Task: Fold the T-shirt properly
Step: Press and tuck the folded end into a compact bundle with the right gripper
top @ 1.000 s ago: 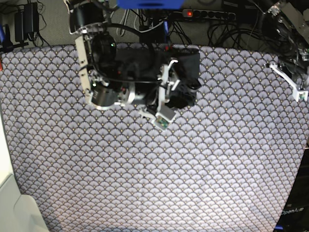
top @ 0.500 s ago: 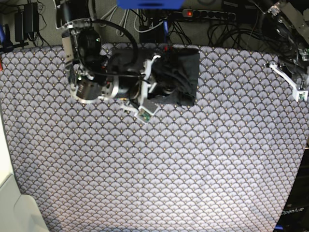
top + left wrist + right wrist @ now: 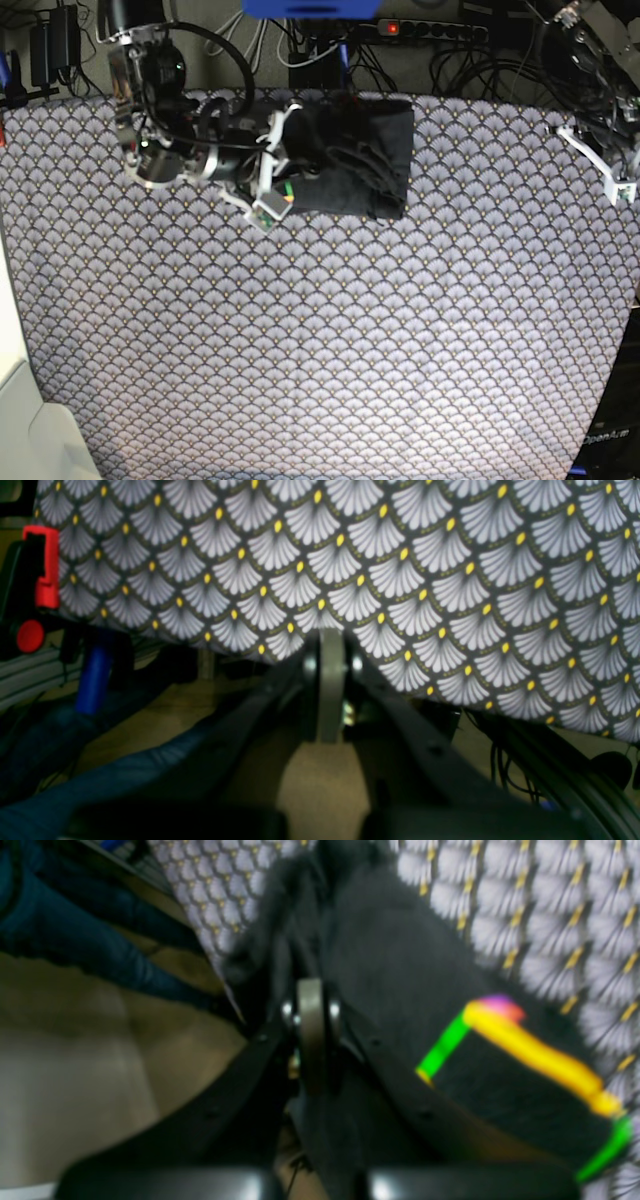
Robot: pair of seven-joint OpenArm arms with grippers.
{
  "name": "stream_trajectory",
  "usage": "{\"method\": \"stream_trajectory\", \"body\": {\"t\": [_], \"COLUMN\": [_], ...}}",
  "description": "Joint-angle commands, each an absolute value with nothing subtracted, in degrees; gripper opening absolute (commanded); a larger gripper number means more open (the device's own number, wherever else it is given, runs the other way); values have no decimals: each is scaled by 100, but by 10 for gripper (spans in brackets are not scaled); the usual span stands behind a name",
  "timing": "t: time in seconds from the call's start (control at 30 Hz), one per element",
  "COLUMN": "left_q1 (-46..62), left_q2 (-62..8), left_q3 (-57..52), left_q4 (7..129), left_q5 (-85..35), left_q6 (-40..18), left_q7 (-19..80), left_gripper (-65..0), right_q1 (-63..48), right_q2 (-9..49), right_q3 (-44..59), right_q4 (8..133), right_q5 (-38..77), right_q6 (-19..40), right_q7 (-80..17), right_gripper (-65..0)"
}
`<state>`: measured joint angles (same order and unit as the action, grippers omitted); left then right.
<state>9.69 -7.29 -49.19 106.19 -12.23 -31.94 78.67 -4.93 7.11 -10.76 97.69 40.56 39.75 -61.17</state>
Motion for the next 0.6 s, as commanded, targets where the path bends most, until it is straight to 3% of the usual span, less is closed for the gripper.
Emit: {"method": "stream_trajectory", "body": {"t": [0.0,0.23,0.57], "left_q1": [954,954,1095], "left_q2": [-804,-804,-875], "left_q3": [-4954,-4954,-4954], "left_q4": [10730,10730,10818], "left_q5": [-1262,-1262,-1262], "left_q6": [-3213,-3213,-3213], "left_q7": [7811,7811,7811], "left_gripper": [-645,-645,-645], "right_q1": [-409,-409,-259], "right_q2": [716,664,92], "right_q3": [-1068,-1095,-1270], "right_q4": [9701,9226,9209], "right_q5": [4171,4180,4171], "right_q6": [4000,4000,4000], "right_q7": [-5956,-5930,-5982], "right_gripper": [-648,-647,-644]}}
